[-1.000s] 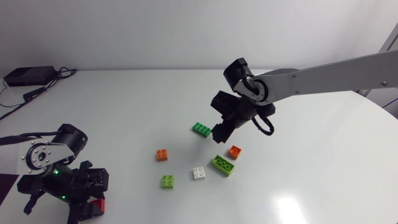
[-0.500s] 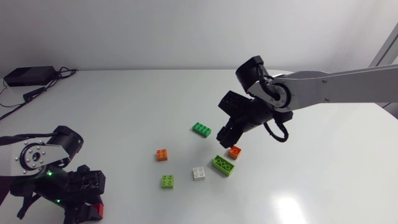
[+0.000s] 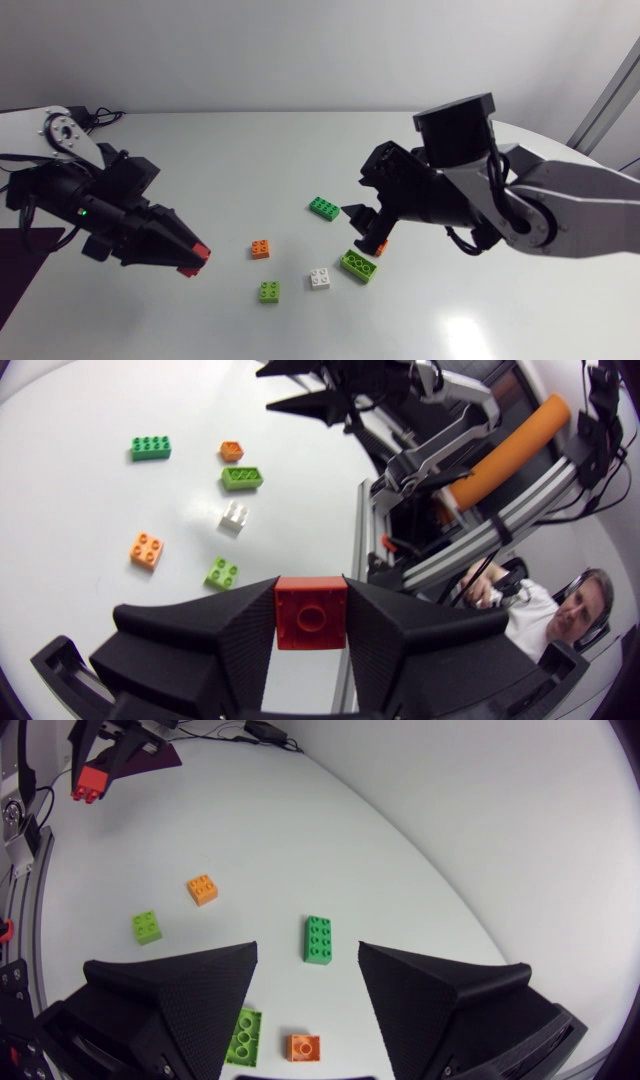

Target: Separate the duplo bricks

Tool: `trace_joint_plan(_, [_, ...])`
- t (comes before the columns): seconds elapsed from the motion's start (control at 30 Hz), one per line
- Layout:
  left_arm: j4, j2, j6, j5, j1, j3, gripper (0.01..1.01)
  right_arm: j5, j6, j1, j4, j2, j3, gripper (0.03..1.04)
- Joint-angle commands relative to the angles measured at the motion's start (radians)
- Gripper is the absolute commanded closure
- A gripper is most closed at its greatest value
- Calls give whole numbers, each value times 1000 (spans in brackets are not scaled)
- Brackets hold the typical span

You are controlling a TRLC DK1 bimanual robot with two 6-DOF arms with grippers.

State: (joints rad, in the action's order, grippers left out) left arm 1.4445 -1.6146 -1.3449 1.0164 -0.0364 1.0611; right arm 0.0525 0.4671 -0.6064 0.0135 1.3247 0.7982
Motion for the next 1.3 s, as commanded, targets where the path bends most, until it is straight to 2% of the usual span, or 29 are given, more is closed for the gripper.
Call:
trace_joint_plan(0.0, [70, -119, -96, 94, 39, 65, 879, -52, 10, -70, -60, -25, -57, 323])
trace_joint_plan(0.2, [80, -232, -108, 249, 135, 154, 879, -161, 25, -184, -224, -9, -105, 325])
trace_joint_plan(0.37, [111, -311, -131, 306, 147, 229, 879, -209, 25, -219, -323, 19, -100, 325])
trace_joint_plan(0.43, [165, -343, -180, 317, 142, 261, 879, -230, 25, -239, -346, 24, -99, 325])
trace_joint_plan(0.63, [450, -472, -447, 373, 121, 390, 879, -278, 24, -309, -385, 42, -97, 325])
trace_joint_plan(0.93, [465, -528, -444, 429, 168, 482, 879, -310, 16, -363, -434, 76, -114, 325])
trace_joint_plan(1.13, [468, -536, -416, 435, 214, 491, 889, -344, 71, -389, -518, 130, -117, 325])
trace_joint_plan(1.27, [468, -527, -404, 435, 217, 497, 889, -347, 84, -389, -550, 153, -114, 325])
